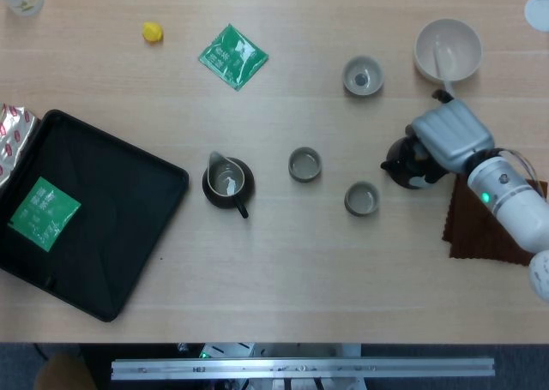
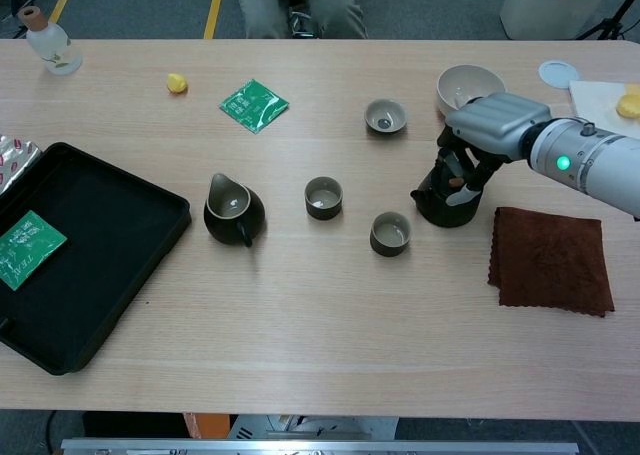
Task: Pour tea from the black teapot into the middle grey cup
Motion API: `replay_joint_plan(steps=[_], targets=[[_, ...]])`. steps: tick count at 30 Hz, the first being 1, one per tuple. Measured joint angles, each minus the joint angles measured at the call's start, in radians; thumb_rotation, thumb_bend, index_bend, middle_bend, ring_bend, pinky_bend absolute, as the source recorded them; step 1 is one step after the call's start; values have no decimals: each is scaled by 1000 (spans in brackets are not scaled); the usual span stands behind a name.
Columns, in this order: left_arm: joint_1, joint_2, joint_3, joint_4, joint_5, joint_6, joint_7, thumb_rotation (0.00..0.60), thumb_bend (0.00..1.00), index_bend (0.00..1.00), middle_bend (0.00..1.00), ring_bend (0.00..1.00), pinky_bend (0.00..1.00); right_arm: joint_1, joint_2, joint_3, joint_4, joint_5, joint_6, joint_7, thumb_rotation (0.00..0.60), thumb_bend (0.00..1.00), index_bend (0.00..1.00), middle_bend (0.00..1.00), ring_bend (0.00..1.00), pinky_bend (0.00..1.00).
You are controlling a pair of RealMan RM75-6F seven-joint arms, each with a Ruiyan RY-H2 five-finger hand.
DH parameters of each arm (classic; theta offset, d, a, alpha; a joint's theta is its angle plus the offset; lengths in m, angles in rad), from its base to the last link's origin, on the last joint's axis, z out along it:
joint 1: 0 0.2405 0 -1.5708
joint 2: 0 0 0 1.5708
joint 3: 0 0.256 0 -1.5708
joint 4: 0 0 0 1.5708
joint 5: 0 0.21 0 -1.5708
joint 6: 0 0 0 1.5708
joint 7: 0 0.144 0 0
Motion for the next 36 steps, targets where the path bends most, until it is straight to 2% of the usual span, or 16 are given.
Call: replay_joint_plan(steps=[6,11,22,24,27,29,32,34,36], targets=[[2,2,0,0,-2,1,1,600,266,93,164,70,72,9,-9,-2,4,20,0,0,512,0,758,771,686,141],[3,1,-1,0,-5,2,2,600,266,93,164,70,72,15,-14,-2,12,33,-1,4,512,0,864,849,759,141],[1,2,-2,-1,-7,-1,5,600,267,93,164,70,72,17,-15,7,21,14,0,42,471,0,928,900,804,169],[1,2,-2,-1,-7,-2,6,600,267,93,164,70,72,14,-13,9,20,-2,6,52,449,0,934,902,805,169],[1,2,-1,-1,-7,-2,7,600,266,93,164,70,72,8,-9,12,16,-11,9,70,376,0,939,903,805,169],[2,2,-1,-1,-7,-1,7,600,267,93,164,70,72,5,-6,13,15,-21,10,78,276,0,943,903,805,170],[2,2,-1,-2,-6,-1,6,600,266,93,164,70,72,-1,1,19,9,-40,15,97,155,0,952,905,805,170],[3,2,-1,-2,-6,-1,7,600,266,93,165,70,72,-6,6,24,5,-55,23,110,114,0,960,909,805,170],[2,1,-1,-2,-6,-2,7,600,266,93,165,70,72,-12,13,30,-3,-72,35,121,100,0,962,909,805,169]])
